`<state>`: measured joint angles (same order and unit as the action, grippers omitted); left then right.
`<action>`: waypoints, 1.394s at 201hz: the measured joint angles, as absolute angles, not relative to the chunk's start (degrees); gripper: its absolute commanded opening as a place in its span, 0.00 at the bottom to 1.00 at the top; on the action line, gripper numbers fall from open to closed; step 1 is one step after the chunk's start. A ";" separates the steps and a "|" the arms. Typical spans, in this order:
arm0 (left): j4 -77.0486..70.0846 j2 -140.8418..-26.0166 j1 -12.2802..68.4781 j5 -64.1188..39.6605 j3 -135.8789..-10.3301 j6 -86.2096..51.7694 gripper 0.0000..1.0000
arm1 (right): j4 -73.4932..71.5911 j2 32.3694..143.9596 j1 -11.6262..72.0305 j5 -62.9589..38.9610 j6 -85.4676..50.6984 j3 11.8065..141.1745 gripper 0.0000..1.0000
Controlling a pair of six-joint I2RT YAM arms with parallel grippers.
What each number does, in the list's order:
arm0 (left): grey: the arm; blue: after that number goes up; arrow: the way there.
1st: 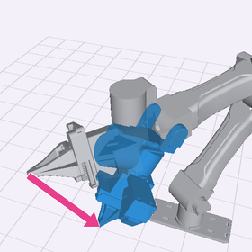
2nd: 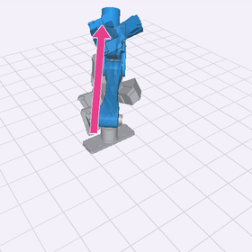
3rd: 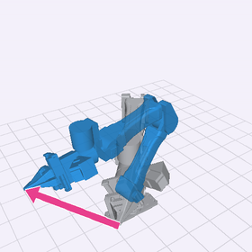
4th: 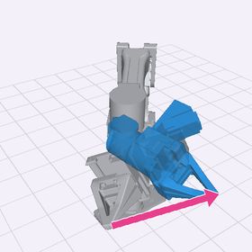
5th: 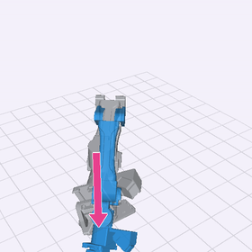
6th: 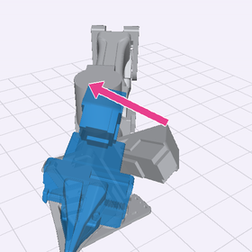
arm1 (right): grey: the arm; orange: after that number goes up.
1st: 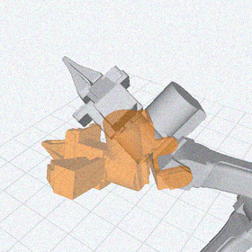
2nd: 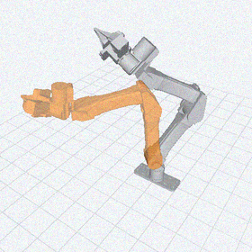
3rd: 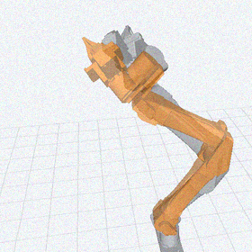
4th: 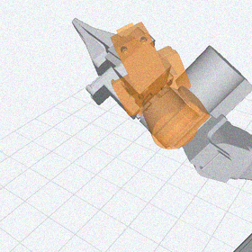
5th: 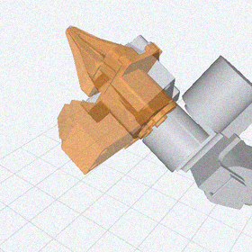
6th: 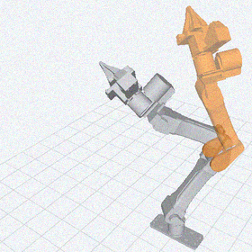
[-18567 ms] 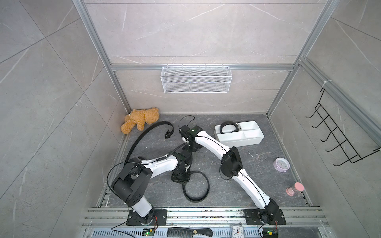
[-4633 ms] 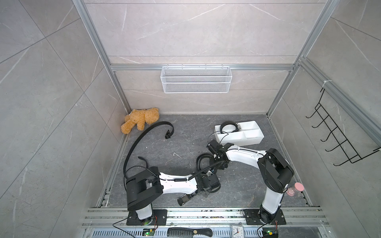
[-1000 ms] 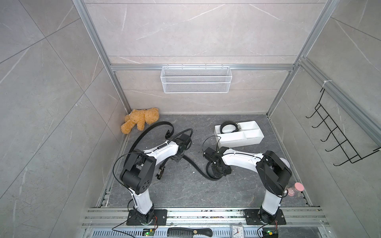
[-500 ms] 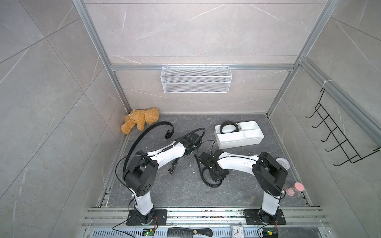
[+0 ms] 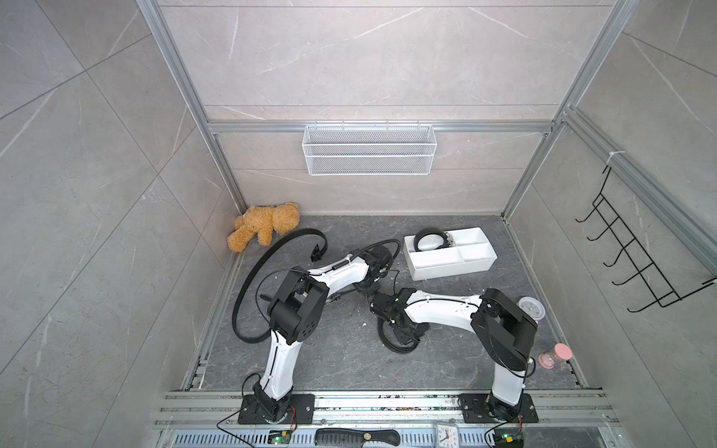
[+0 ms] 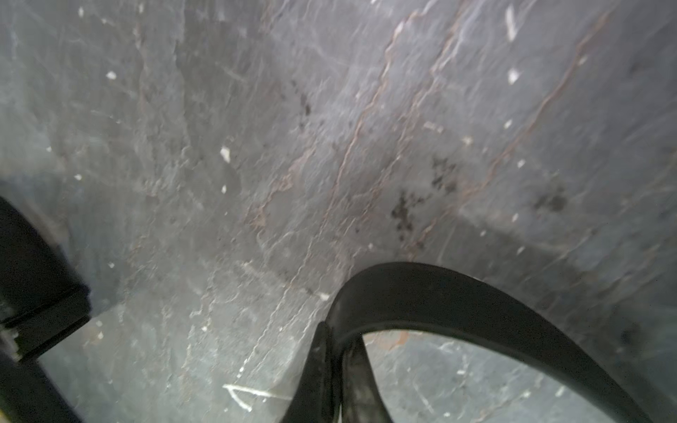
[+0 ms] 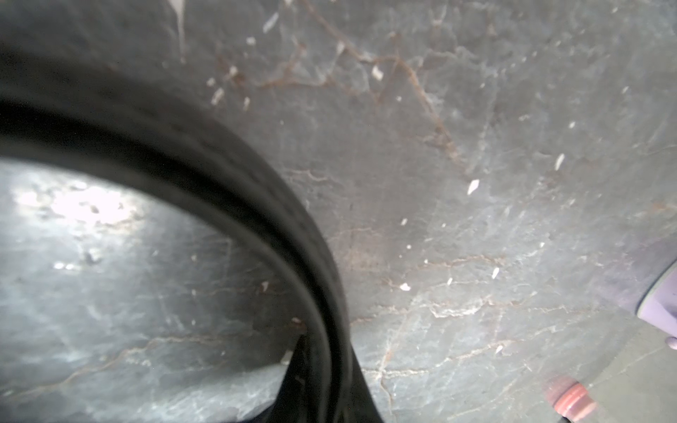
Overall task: Place the belts into the storage roll
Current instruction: Roll the belt at the center of the board.
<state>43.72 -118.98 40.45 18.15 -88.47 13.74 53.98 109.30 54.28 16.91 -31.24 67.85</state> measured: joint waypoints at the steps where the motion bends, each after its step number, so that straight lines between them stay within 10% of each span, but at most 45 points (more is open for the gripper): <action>1: 43.81 -118.98 40.45 18.17 -88.44 13.74 0.00 | 53.98 109.30 54.28 16.95 -31.27 67.85 0.12; 74: 44.82 -119.59 40.36 18.41 -90.19 18.15 0.00 | 53.93 109.36 55.53 18.52 -31.03 67.77 0.11; 120: 45.47 -123.31 40.51 13.21 -97.25 19.05 0.74 | 54.70 109.58 57.78 19.20 -30.83 67.79 0.10; 155: 48.60 -122.80 40.32 13.32 -97.47 17.32 0.96 | 54.87 109.78 57.95 19.44 -30.83 67.83 0.10; 207: 47.53 -105.47 37.50 11.97 -91.02 7.97 0.94 | 54.85 109.78 58.13 19.59 -30.81 67.90 0.10; 225: 47.57 -95.66 36.56 12.12 -86.54 0.93 0.80 | 54.85 109.84 58.22 19.66 -30.81 68.01 0.10; 280: 43.55 -77.43 36.75 1.21 -55.16 -27.16 0.72 | 55.29 109.93 59.77 19.99 -30.83 67.99 0.10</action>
<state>43.55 -77.43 36.75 1.21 -55.16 -27.16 55.29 109.93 59.77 19.99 -30.83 67.99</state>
